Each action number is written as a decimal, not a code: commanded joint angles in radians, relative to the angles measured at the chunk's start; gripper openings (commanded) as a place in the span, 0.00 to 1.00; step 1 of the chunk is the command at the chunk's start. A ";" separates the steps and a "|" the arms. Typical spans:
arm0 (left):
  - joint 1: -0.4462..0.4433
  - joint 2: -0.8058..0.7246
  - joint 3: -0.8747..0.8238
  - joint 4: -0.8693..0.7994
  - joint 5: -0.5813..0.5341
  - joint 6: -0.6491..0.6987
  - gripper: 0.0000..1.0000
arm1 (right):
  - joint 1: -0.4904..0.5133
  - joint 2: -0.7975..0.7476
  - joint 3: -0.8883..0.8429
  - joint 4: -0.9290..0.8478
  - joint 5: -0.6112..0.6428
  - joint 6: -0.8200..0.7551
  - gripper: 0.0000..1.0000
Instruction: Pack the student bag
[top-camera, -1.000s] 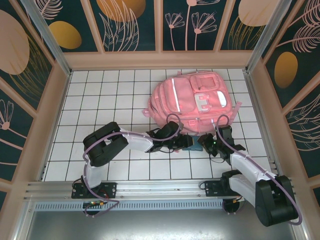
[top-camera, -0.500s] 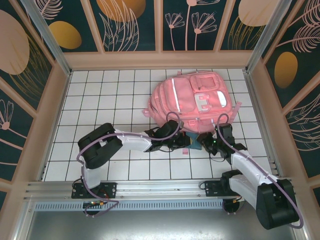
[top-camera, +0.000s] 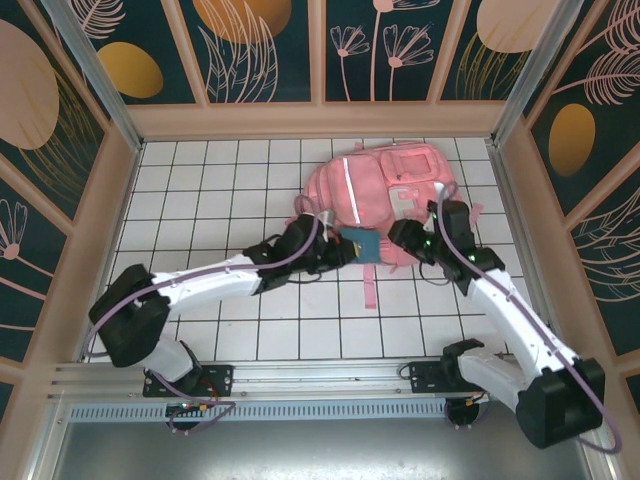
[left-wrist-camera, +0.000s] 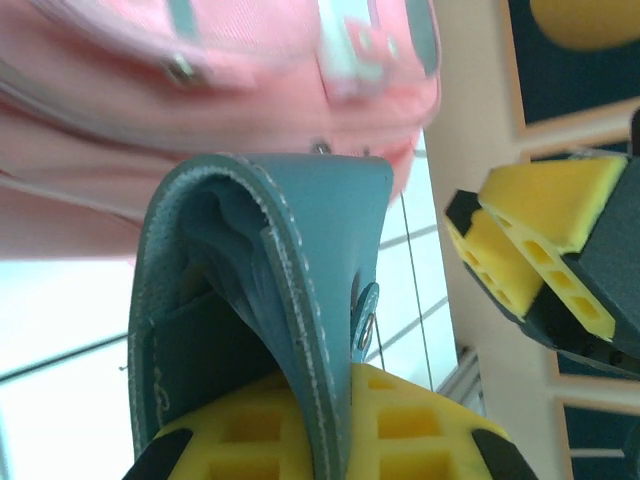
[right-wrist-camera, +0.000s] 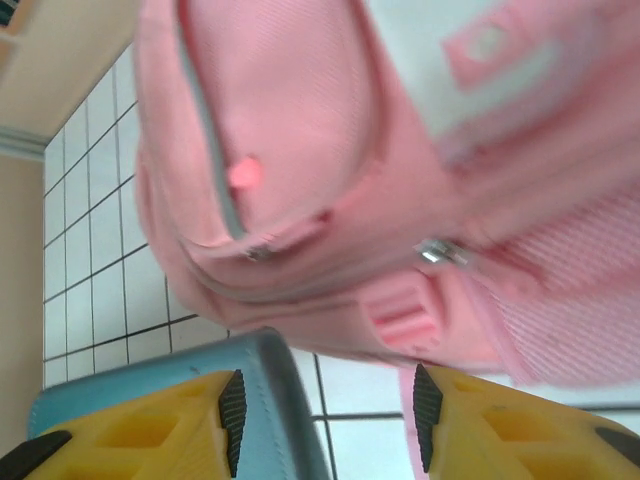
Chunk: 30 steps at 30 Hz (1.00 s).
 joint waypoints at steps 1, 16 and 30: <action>0.060 -0.072 -0.036 -0.127 -0.064 0.073 0.00 | 0.085 0.127 0.143 -0.078 0.138 -0.115 0.51; 0.328 -0.231 -0.078 -0.329 -0.136 0.163 0.00 | 0.318 0.789 0.734 -0.204 0.410 -0.277 0.46; 0.392 -0.196 -0.064 -0.304 -0.070 0.211 0.01 | 0.334 0.998 0.956 -0.303 0.568 -0.297 0.02</action>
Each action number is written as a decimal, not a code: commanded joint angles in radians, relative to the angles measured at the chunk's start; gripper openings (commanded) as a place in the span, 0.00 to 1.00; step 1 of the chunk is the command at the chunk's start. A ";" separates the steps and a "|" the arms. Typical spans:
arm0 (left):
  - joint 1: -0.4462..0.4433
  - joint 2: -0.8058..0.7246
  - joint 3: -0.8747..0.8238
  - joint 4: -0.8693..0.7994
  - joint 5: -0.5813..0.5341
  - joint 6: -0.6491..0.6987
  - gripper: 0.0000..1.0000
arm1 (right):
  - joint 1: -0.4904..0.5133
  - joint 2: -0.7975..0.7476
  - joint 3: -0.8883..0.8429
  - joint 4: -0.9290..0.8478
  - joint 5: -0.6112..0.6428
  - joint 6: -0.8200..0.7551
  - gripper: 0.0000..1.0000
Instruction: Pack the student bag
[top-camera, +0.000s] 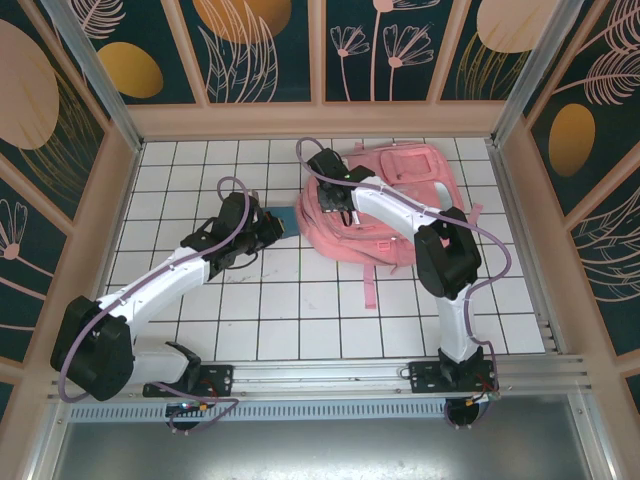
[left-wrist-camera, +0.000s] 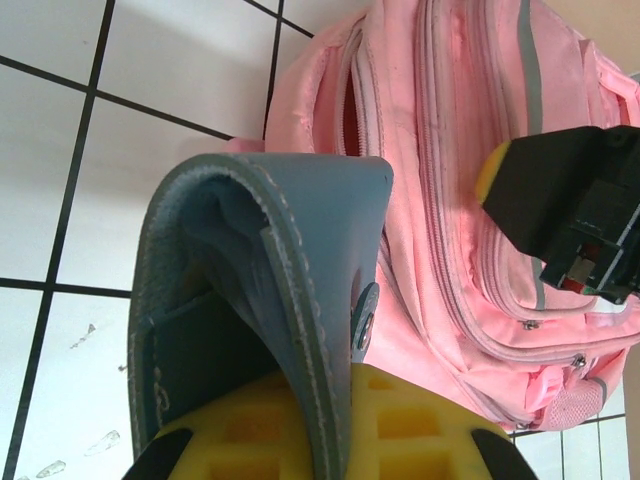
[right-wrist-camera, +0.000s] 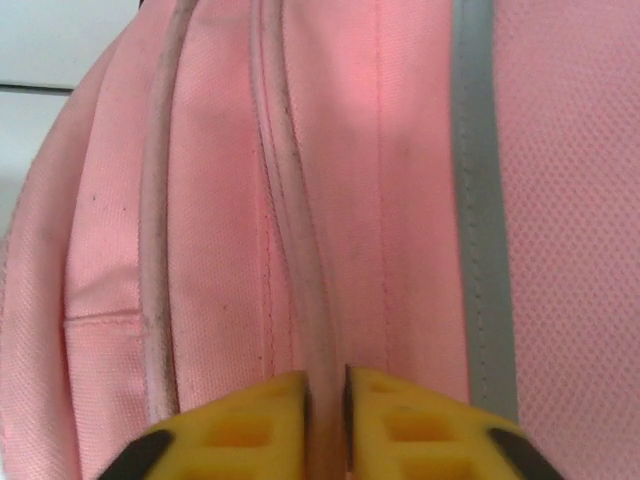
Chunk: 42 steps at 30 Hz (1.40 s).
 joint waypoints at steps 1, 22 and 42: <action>0.018 0.020 0.020 0.011 0.030 0.038 0.01 | -0.002 -0.029 0.033 -0.038 0.054 -0.016 0.00; 0.028 0.357 0.264 0.283 0.309 0.020 0.03 | -0.167 -0.430 -0.091 0.104 -0.373 0.001 0.00; -0.096 0.700 0.574 0.194 0.394 0.027 0.40 | -0.229 -0.556 -0.252 0.286 -0.419 0.070 0.00</action>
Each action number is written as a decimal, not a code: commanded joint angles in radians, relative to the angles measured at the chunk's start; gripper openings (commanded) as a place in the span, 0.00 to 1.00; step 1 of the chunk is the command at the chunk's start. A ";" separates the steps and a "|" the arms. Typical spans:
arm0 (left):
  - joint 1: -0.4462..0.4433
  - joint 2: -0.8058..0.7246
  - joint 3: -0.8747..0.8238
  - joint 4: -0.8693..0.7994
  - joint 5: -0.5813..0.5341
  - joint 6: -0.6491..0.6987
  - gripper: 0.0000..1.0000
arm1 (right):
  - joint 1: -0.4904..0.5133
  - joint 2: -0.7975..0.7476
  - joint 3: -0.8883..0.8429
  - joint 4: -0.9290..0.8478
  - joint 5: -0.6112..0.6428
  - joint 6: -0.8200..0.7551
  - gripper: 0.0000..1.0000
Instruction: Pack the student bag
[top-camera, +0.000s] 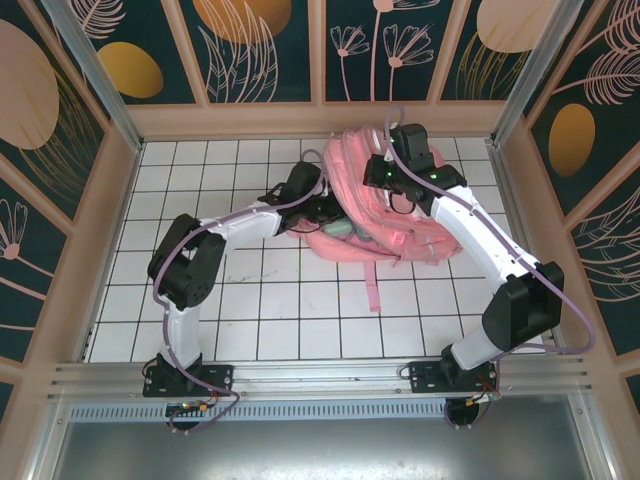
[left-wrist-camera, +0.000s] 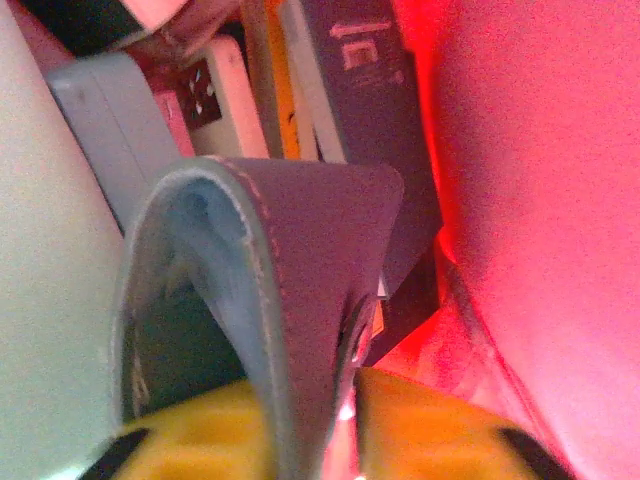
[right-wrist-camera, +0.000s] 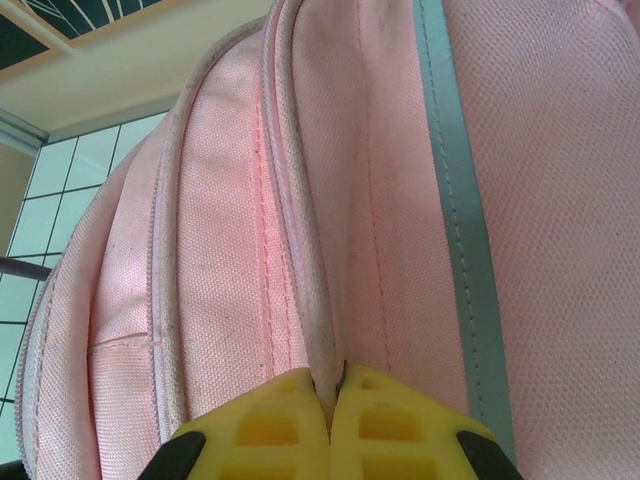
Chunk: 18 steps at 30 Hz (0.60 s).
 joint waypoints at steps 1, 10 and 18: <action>0.010 0.006 0.059 -0.088 -0.046 0.037 0.51 | 0.002 -0.035 0.029 0.106 -0.053 0.025 0.00; 0.019 -0.078 0.081 -0.229 -0.163 0.133 0.81 | -0.006 -0.020 0.017 0.084 -0.074 0.025 0.00; 0.022 -0.081 0.104 -0.304 -0.247 0.177 0.81 | -0.010 -0.015 0.015 0.074 -0.091 0.025 0.00</action>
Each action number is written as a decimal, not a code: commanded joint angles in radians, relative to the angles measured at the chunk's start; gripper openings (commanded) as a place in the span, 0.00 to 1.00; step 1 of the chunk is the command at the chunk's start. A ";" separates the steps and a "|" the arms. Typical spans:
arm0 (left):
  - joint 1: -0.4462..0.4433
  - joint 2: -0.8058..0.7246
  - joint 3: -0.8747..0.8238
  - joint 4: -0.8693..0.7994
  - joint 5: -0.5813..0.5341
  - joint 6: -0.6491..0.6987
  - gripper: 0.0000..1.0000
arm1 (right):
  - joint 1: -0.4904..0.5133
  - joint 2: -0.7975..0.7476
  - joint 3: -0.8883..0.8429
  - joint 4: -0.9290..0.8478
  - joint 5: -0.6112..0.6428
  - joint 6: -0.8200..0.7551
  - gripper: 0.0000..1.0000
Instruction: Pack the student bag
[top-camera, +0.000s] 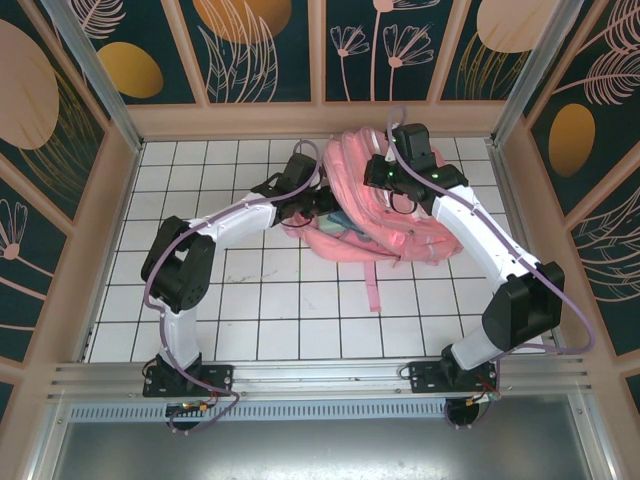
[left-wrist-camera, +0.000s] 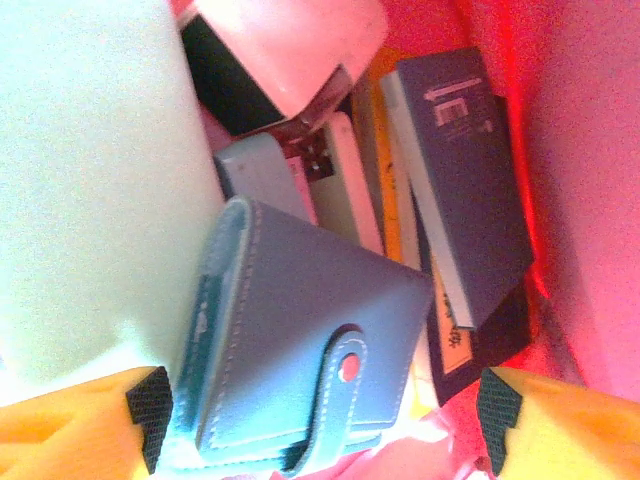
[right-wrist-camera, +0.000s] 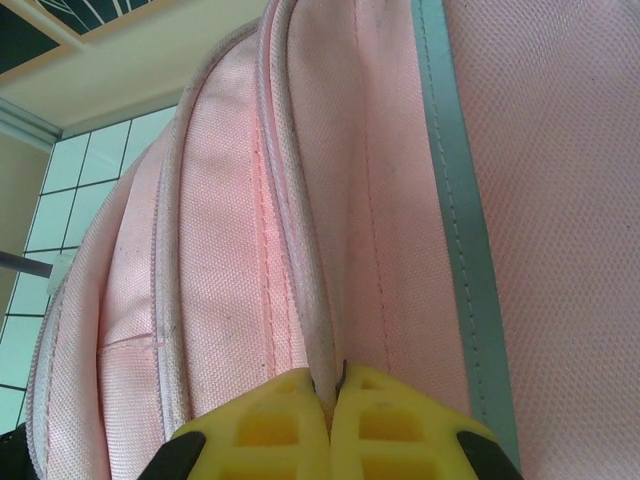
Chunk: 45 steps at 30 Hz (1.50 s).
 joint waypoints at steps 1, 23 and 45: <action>0.006 -0.035 0.029 -0.075 -0.073 0.050 0.79 | 0.001 -0.016 0.014 0.078 -0.046 0.009 0.00; 0.216 -0.167 0.029 -0.147 -0.081 0.113 0.99 | 0.051 -0.021 -0.145 0.087 -0.039 0.058 0.42; 0.222 0.472 0.651 -0.160 0.290 0.302 0.74 | 0.199 -0.281 -0.667 0.182 0.151 0.485 0.42</action>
